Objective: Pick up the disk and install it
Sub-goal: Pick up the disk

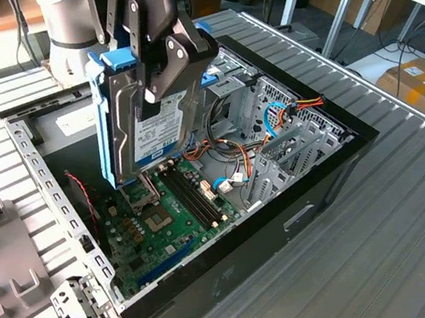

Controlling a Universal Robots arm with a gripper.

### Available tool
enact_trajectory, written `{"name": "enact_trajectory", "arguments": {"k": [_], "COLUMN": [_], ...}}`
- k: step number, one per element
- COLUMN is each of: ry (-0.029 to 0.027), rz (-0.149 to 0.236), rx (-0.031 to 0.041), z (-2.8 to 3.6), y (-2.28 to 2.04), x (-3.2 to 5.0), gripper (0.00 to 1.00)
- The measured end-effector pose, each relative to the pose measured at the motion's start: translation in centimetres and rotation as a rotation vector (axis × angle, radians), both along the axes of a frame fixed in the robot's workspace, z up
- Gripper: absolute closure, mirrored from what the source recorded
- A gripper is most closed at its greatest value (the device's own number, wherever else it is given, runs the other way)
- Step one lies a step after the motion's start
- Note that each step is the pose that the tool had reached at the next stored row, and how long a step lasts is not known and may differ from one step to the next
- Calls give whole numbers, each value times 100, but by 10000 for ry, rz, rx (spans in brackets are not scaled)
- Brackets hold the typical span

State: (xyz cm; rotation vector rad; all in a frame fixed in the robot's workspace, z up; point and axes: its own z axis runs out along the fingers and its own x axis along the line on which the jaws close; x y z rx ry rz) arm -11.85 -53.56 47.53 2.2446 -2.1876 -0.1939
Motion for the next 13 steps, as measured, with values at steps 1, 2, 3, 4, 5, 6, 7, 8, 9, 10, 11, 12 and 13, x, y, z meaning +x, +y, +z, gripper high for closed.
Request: {"name": "enact_trajectory", "arguments": {"k": [1, 2, 3, 4, 5, 6, 7, 8, 9, 10, 11, 12, 13], "ry": [0, 0, -1, 0, 0, 0, 0, -1, -1, 0, -1, 0, 0], "rz": [0, 0, 0, 1, 1, 1, 0, 0, 1, 0, 0, 0, 0], "rx": [0, -1, 1, 0, 0, 0, 0, 0, 1, 0, 0, 0, 0], "z": [-1, -2, -4, -4, -5, -5, -6, -7, -8, -8, -9, -9, -10], "y": [-19, -48, -64, -85, -100, -112, -123, -144, -158, -171, -180, -194, -202], "x": [0, 1, 1, 2, 2, 2, 3, 3, 3, 3, 3, 4, 4], "gripper": [64, 64, 64, 64, 64, 64, 64, 64, 64, 64, 64, 64, 64]}}
